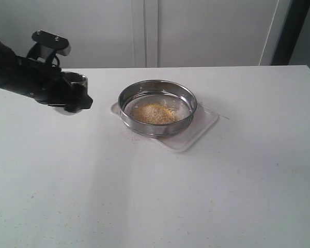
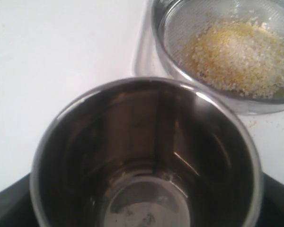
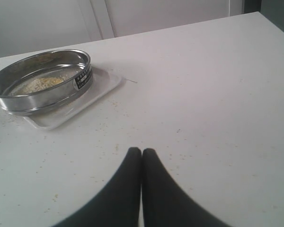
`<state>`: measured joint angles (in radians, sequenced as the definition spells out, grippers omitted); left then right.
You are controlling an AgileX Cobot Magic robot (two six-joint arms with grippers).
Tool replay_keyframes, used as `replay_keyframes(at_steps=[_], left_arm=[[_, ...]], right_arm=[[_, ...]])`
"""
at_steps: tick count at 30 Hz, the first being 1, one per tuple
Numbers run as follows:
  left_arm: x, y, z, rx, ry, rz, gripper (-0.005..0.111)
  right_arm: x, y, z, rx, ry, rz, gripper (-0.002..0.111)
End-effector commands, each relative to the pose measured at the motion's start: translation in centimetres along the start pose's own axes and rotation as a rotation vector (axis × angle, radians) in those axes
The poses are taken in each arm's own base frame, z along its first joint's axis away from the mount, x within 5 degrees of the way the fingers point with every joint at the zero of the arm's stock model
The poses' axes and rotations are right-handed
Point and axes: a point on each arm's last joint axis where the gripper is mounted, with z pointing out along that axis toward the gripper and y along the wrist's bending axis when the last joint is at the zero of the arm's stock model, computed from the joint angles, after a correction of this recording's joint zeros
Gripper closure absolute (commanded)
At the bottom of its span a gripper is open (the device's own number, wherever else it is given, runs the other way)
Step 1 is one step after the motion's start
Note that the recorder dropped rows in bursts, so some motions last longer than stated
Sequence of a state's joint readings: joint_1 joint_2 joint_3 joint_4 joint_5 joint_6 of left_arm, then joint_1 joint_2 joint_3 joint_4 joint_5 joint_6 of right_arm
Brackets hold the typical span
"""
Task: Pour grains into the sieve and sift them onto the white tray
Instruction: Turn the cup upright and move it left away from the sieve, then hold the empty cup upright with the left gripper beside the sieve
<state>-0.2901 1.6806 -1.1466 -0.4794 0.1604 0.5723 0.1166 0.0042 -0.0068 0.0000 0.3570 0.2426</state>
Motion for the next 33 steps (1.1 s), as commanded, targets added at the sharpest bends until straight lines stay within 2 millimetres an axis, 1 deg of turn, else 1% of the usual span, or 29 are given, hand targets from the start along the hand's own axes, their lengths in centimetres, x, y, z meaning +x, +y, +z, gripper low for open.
replay_keyframes(at_steps=[1,4,7,10,12,14,16,18,20,28,33], left_arm=[[1.2,1.4,-1.0,0.082,0.07,-0.087,0.107],[0.9,1.7,-1.2,0.131,0.024,-0.119,0.107],[0.1,1.3,-1.3,0.189,-0.074,-0.048,0.107],[-0.2,1.1,-1.2,0.201,-0.167,0.009,0.107],[0.6,0.8,-0.8,0.199,-0.236,0.06,0.107],[1.6,0.6,-0.5,0.19,-0.274,0.072,0.107],[2.1,0.4,-0.4,0.18,-0.329,0.086,0.107],[2.7,-0.2,-0.4,0.223,-0.342,0.162,0.107],[3.5,-0.7,-0.3,0.26,-0.341,0.181,0.107],[5.7,-1.2,0.1,0.268,-0.283,0.193,0.107],[6.2,-1.1,0.2,0.259,-0.264,0.186,0.107]], right_arm=[[0.1,0.0,0.0,-0.002,-0.012,-0.006,0.108],[0.1,0.0,0.0,-0.002,-0.012,-0.006,0.108],[0.1,0.0,0.0,-0.002,-0.012,-0.006,0.108],[0.1,0.0,0.0,-0.002,-0.012,-0.006,0.108],[0.1,0.0,0.0,-0.002,-0.012,-0.006,0.108],[0.1,0.0,0.0,-0.002,-0.012,-0.006,0.108],[0.1,0.0,0.0,-0.002,-0.012,-0.006,0.108],[0.1,0.0,0.0,-0.002,-0.012,-0.006,0.108],[0.1,0.0,0.0,-0.002,-0.012,-0.006,0.108],[0.1,0.0,0.0,-0.002,-0.012,-0.006,0.108],[0.1,0.0,0.0,-0.002,-0.012,-0.006,0.108]])
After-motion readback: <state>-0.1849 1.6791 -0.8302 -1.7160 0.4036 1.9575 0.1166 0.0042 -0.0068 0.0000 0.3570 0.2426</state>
